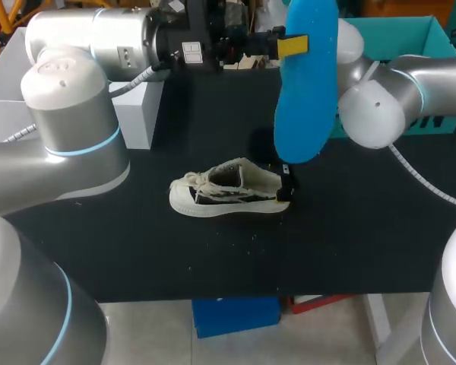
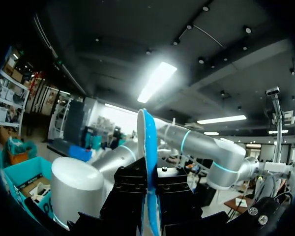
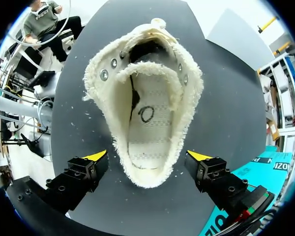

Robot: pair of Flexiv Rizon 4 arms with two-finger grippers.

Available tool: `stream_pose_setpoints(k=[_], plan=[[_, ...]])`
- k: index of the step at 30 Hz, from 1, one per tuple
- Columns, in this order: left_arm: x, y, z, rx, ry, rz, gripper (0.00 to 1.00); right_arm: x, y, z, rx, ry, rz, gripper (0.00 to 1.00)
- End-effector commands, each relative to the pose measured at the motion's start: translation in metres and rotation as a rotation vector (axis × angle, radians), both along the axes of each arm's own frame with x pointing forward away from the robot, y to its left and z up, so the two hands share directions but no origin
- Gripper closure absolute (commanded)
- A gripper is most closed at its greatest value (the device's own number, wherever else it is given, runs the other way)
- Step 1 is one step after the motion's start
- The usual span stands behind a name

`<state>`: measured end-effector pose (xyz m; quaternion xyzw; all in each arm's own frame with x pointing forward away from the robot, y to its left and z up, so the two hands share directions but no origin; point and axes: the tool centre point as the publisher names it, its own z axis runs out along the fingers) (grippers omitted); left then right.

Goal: Take the shoe out of the shoebox, open the shoe tongue, remove and reinsert the insole, then place the shoe into the shoebox

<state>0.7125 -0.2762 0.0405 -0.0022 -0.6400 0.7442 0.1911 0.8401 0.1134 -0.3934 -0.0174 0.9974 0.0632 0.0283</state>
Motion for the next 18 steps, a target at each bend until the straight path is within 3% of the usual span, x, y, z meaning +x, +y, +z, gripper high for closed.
stream_pose_setpoints(k=[1, 11, 18], plan=[[-0.001, -0.001, 0.0, 0.001, -0.001, 0.002, 1.0, 0.001, 0.005, 0.0, -0.076, 0.002, -0.005, 0.0], [-0.001, -0.001, 0.0, 0.001, -0.001, 0.002, 1.0, 0.001, 0.009, 0.009, -0.009, -0.013, 0.035, 0.0], [-0.001, -0.001, 0.0, 0.001, -0.001, 0.002, 1.0, 0.002, 0.005, 0.002, 0.182, -0.012, 0.049, 0.0]])
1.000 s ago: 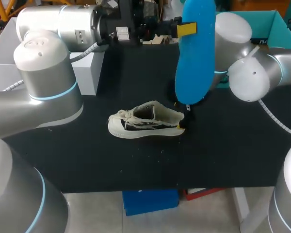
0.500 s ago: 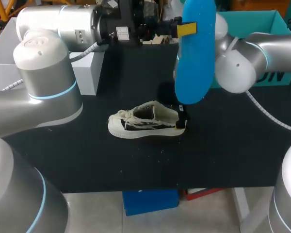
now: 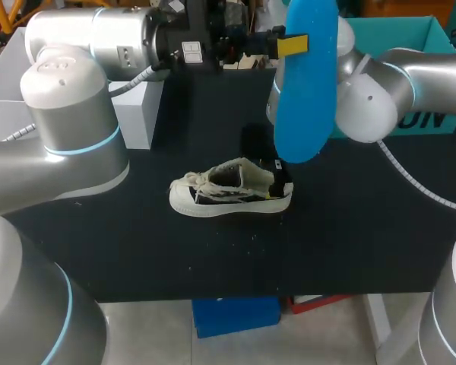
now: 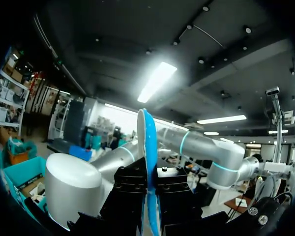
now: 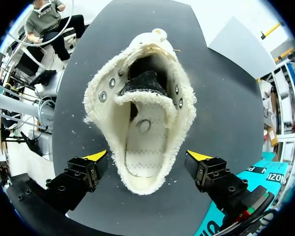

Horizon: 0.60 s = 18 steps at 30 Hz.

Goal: Take the shoe out of the shoebox, open the shoe tongue, remove and reinsert the insole, then place the shoe into the shoebox

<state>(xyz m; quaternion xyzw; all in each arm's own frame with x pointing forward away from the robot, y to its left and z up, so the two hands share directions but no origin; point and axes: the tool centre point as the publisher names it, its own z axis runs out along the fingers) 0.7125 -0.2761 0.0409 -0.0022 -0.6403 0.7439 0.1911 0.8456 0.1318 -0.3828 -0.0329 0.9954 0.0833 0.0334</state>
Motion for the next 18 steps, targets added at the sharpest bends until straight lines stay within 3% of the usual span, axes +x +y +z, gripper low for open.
stream_pose_setpoints(k=[1, 9, 18], plan=[[-0.001, -0.001, -0.001, 0.0, -0.001, 0.002, 1.0, -0.003, -0.015, -0.009, 0.168, 0.005, 0.021, 0.0], [-0.001, -0.001, -0.001, 0.0, -0.001, 0.002, 1.0, -0.005, -0.022, -0.015, 0.472, 0.025, -0.009, 0.0], [-0.001, -0.001, -0.001, 0.0, -0.001, 0.002, 1.0, 0.001, -0.027, -0.019, 0.657, 0.016, -0.032, 0.0]])
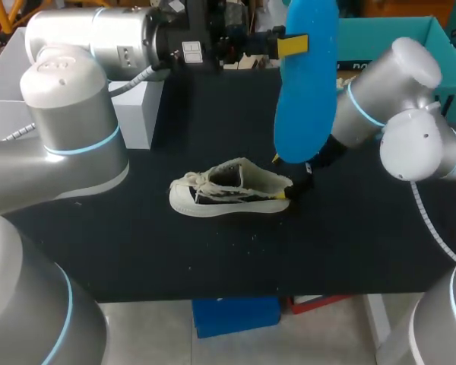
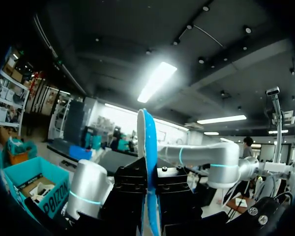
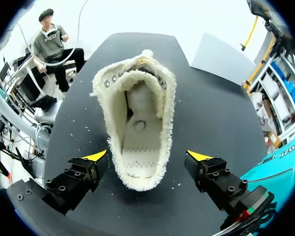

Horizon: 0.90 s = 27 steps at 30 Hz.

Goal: Take the shoe out of the shoebox, open the shoe tongue, remove and reinsert the insole, then place the shoe into the shoebox

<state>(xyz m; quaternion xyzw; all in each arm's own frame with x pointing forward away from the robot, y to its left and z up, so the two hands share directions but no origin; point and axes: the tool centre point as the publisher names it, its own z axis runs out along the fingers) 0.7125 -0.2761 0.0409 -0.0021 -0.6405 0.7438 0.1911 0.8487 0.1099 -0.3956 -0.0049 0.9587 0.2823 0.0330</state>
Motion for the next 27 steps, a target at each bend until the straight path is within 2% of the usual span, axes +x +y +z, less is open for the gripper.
stream_pose_setpoints(k=[1, 5, 9, 27], plan=[[-0.001, -0.001, -0.001, 0.0, -0.001, 0.002, 1.0, -0.002, -0.005, -0.007, 0.276, -0.005, 0.006, 0.0], [-0.001, -0.001, -0.001, 0.0, -0.001, 0.002, 1.0, -0.001, -0.003, -0.011, 0.358, -0.002, -0.005, 0.0], [-0.001, -0.001, -0.001, 0.0, -0.001, 0.002, 1.0, 0.0, -0.003, -0.017, 0.393, -0.001, -0.012, 0.0], [-0.001, -0.001, -0.001, 0.0, -0.001, 0.002, 1.0, -0.001, -0.001, -0.037, 0.418, 0.032, -0.014, 0.0]])
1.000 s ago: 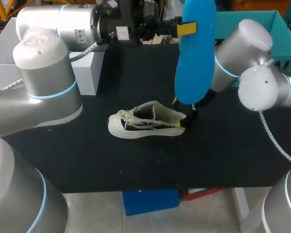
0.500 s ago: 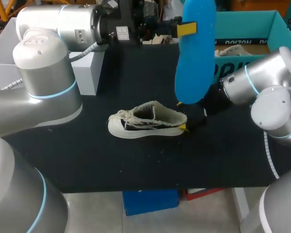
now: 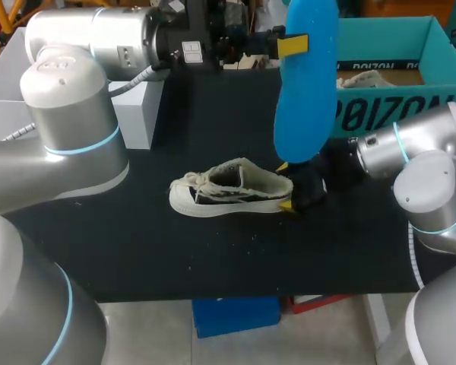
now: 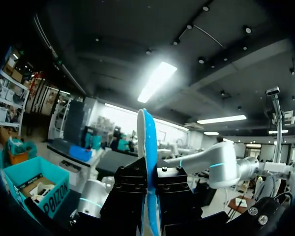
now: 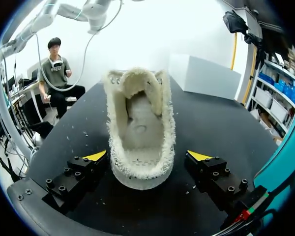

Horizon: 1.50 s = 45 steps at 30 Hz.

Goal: Take the shoe out of the shoebox, open the shoe tongue, remove and reinsert the insole, then place the shoe into the shoebox

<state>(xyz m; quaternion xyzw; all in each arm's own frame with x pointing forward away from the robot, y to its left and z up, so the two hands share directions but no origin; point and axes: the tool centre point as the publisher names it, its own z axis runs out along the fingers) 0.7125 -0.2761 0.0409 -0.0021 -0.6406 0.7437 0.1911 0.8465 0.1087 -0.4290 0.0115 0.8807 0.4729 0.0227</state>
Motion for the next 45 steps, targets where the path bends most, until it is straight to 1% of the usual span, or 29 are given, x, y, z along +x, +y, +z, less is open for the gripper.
stream_pose_setpoints(k=[1, 7, 10, 11, 15, 16, 17, 19, 21, 23, 26, 27, 29, 30, 32, 34, 39, 45], plan=[[-0.001, -0.001, -0.001, 0.0, -0.001, 0.002, 1.0, 0.001, 0.0, -0.004, 0.006, 0.008, -0.002, 0.0], [-0.001, -0.001, -0.001, 0.0, -0.001, 0.002, 1.0, 0.0, -0.001, -0.009, 0.01, 0.019, -0.006, 0.0], [-0.001, -0.001, -0.001, 0.0, -0.001, 0.002, 1.0, 0.0, -0.002, -0.007, -0.003, 0.017, -0.002, 0.0], [-0.001, -0.001, -0.001, 0.0, -0.001, 0.002, 1.0, 0.001, -0.004, -0.004, -0.029, 0.014, 0.002, 0.0], [-0.001, -0.001, -0.001, 0.0, -0.001, 0.002, 1.0, 0.009, -0.016, 0.014, -0.193, 0.003, -0.009, 0.0], [-0.001, -0.001, -0.001, 0.0, -0.001, 0.002, 1.0, 0.01, -0.018, 0.019, -0.265, -0.004, -0.003, 0.0], [-0.001, -0.001, -0.001, 0.0, -0.001, 0.002, 1.0, 0.012, -0.019, 0.022, -0.314, -0.015, 0.007, 0.0], [-0.001, -0.001, -0.001, 0.0, -0.001, 0.002, 1.0, 0.015, -0.02, 0.033, -0.314, -0.023, -0.008, 0.0], [-0.001, -0.001, -0.001, 0.0, -0.001, 0.002, 1.0, 0.018, -0.02, 0.04, -0.383, -0.038, -0.01, 0.0], [-0.001, -0.001, -0.001, 0.0, -0.001, 0.002, 1.0, 0.02, -0.018, 0.045, -0.456, -0.055, 0.0, 0.0], [-0.001, -0.001, -0.001, 0.0, -0.001, 0.002, 1.0, 0.022, -0.012, 0.049, -0.532, -0.074, 0.013, 0.0], [-0.001, -0.001, -0.001, 0.0, -0.001, 0.002, 1.0, 0.023, -0.009, 0.05, -0.573, -0.085, 0.024, 0.0], [-0.001, -0.001, -0.001, 0.0, -0.001, 0.002, 1.0, 0.023, -0.003, 0.051, -0.6, -0.098, 0.035, 0.0], [-0.001, -0.001, -0.001, 0.0, -0.001, 0.002, 1.0, 0.024, 0.001, 0.05, -0.642, -0.108, 0.042, 0.0], [-0.001, -0.001, -0.001, 0.0, -0.001, 0.002, 1.0, 0.024, 0.005, 0.05, -0.672, -0.12, 0.049, 0.0], [-0.001, -0.001, -0.001, 0.0, -0.001, 0.002, 1.0, 0.026, 0.008, 0.049, -0.731, -0.14, 0.054, 0.0], [-0.001, -0.001, -0.001, 0.0, -0.001, 0.002, 1.0, 0.027, 0.018, 0.051, -0.799, -0.156, 0.052, 0.0], [-0.001, -0.001, -0.001, 0.0, -0.001, 0.002, 1.0, 0.029, 0.031, 0.052, -0.847, -0.161, 0.074, 0.0]])
